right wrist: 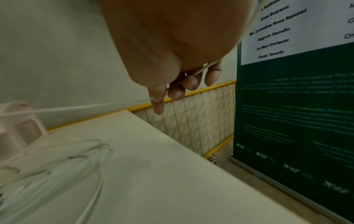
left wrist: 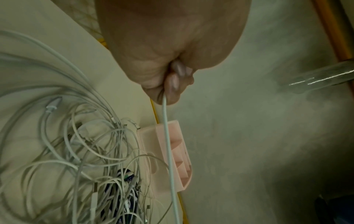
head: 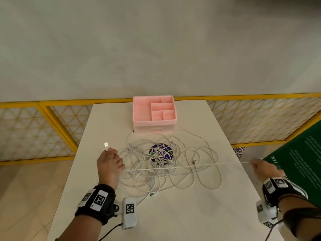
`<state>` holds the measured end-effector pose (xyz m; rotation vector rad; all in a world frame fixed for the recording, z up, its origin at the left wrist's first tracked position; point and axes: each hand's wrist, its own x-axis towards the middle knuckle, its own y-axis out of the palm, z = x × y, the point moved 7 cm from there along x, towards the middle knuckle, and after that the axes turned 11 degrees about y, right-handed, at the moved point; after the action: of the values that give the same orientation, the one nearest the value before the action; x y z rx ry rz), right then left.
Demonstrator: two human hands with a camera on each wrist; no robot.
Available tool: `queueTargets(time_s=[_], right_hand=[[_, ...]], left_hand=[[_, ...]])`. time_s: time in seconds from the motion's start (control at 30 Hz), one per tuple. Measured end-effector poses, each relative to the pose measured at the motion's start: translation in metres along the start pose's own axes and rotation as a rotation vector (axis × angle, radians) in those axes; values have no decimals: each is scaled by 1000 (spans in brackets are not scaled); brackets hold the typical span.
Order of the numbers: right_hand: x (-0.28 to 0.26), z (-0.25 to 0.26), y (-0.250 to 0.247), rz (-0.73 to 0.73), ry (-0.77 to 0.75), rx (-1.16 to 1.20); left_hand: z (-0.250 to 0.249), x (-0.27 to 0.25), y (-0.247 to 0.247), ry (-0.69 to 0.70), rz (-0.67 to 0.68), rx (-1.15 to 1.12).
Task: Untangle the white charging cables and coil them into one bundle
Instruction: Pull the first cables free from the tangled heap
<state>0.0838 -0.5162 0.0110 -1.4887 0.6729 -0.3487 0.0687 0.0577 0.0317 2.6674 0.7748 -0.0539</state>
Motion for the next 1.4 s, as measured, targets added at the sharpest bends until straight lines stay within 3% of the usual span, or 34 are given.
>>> queueTargets(time_s=[0.2, 0.43, 0.53, 0.6, 0.67, 0.73, 0.83, 0.93, 1.07, 1.23, 1.4], right_hand=[[-29, -32, 63, 129, 203, 28], [-45, -14, 45, 149, 256, 121], [-45, 41, 30, 97, 66, 337], [-69, 104, 9, 50, -256, 597], [-121, 168, -2, 121, -596, 741], [-180, 219, 7, 301, -823, 717], [-241, 260, 45, 574, -923, 563], [-266, 269, 75, 700, -899, 516], [-255, 264, 90, 630, -896, 450], [-199, 272, 74, 268, -816, 427], [-175, 284, 88, 289, -717, 152]], left_hand=[[-1, -6, 0, -61, 47, -81], [1, -31, 27, -97, 313, -71], [9, -43, 39, -136, 356, -50], [15, -52, 47, -145, 382, -51], [21, -59, 51, -156, 402, -28], [29, -64, 52, -163, 398, -4], [31, -67, 46, -92, 379, 76], [36, -66, 33, -73, 363, 129], [44, -61, 9, -154, 251, 57], [52, -62, -11, -231, 195, 142], [54, -65, -18, -259, 202, 197]])
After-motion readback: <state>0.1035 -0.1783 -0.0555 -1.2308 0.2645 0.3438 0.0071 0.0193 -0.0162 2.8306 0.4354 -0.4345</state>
